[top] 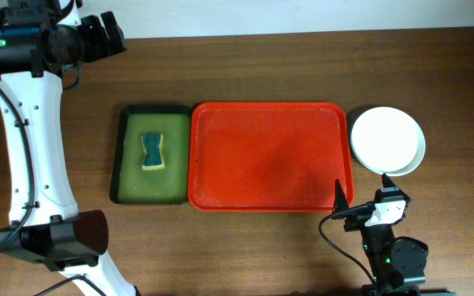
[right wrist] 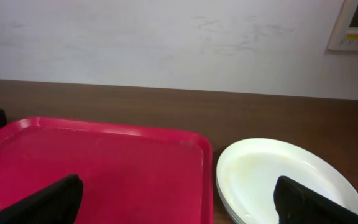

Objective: Clean dirty plates on tray and stack at the side

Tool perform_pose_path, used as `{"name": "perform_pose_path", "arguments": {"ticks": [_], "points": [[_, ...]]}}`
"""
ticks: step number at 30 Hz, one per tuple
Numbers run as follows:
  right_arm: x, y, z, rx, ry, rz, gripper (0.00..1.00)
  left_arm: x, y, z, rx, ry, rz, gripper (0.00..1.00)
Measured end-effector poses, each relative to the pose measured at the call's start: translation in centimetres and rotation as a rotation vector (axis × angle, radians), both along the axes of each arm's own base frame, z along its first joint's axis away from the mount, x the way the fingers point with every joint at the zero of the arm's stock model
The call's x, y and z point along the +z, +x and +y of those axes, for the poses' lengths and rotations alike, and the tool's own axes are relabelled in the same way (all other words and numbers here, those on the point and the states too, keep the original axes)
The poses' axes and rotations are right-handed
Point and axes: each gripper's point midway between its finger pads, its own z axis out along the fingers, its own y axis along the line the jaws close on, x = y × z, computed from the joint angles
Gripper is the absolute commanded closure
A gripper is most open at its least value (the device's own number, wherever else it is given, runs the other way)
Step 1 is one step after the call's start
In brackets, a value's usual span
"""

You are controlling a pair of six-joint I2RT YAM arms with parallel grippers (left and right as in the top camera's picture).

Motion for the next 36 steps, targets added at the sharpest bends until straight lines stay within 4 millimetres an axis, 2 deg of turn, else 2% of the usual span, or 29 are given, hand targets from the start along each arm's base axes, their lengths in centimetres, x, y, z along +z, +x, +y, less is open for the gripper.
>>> {"name": "perform_pose_path", "arguments": {"ticks": [5, 6, 8, 9, 11, 12, 15, 17, 19, 20, 21, 22, 23, 25, 26, 27, 29, 32, 33, 34, 36], "points": [[0.0, 0.0, 0.0, 0.000, 0.000, 0.000, 0.01, 0.3, -0.1, 0.0, 0.000, 0.001, -0.006, 0.01], [0.0, 0.0, 0.0, 0.000, 0.001, 0.000, 0.01, 0.9, -0.5, 0.0, 0.000, 0.002, -0.019, 0.01], [0.0, 0.0, 0.0, 0.000, 0.001, 0.001, 0.01, 4.9, -2.8, -0.2, 0.000, 0.009, -0.106, 0.01], [0.0, 0.0, 0.0, 0.001, 0.000, 0.000, 0.01, 7.7, -4.6, -0.4, 0.000, 0.014, -0.171, 0.01], [0.0, 0.0, 0.1, 0.003, 0.001, 0.000, 0.01, 14.5, -10.1, -0.8, 0.000, 0.028, -0.345, 0.01], [0.0, 0.0, 0.1, 0.003, 0.001, 0.000, 0.01, 17.2, -13.0, -1.1, 0.000, 0.035, -0.423, 0.01], [0.0, 0.0, 0.1, 0.003, 0.001, 0.000, 0.01, 22.6, -20.1, -1.7, 0.000, 0.050, -0.600, 0.01], [0.0, 0.0, 0.1, 0.003, 0.001, 0.000, 0.01, 23.8, -23.1, -1.9, 0.000, 0.054, -0.656, 0.01], [0.0, 0.0, 0.1, 0.003, 0.000, 0.000, 0.01, 22.8, -25.0, -2.1, 0.000, 0.054, -0.650, 0.01], [0.0, 0.0, 0.1, 0.004, 0.001, 0.000, 0.01, 20.8, -26.1, -2.2, 0.000, 0.050, -0.606, 0.01], [0.0, 0.0, 0.1, 0.004, 0.001, -0.001, 0.01, 19.8, -26.7, -2.2, 0.000, 0.049, -0.593, 0.01], [0.0, 0.0, 0.1, 0.005, 0.001, 0.001, 0.01, 18.0, -27.3, -2.2, 0.001, 0.048, -0.576, 0.01], [0.0, 0.0, 0.1, 0.006, 0.001, 0.000, 0.01, 14.5, -28.0, -2.3, 0.001, 0.040, -0.488, 0.01], [0.0, 0.0, 0.1, 0.007, 0.001, 0.000, 0.01, 8.8, -29.2, -2.4, 0.001, 0.032, -0.385, 0.01], [0.0, 0.0, 0.1, 0.007, 0.001, -0.001, 0.01, 4.8, -30.1, -2.5, 0.001, 0.027, -0.313, 0.00], [0.1, 0.0, 0.1, 0.007, 0.001, -0.003, 0.01, 3.4, -30.0, -2.4, 0.002, 0.028, -0.315, 0.01], [0.0, 0.0, 0.1, 0.007, 0.001, 0.000, 0.01, -1.5, -29.8, -2.3, 0.008, 0.033, -0.326, 0.01], [0.0, 0.0, 0.1, 0.007, 0.001, -0.001, 0.01, -3.4, -28.1, -2.1, 0.014, 0.051, -0.517, 0.01], [0.0, 0.0, 0.1, 0.007, 0.001, -0.001, 0.01, -3.3, -27.6, -2.0, 0.016, 0.055, -0.589, 0.01], [0.0, 0.0, 0.1, 0.007, 0.001, -0.001, 0.01, -1.1, -26.6, -1.9, 0.016, 0.067, -0.768, 0.01], [0.0, 0.0, 0.1, 0.007, 0.001, -0.001, 0.01, 2.8, -27.4, -2.0, 0.017, 0.090, -1.083, 0.01]]}}
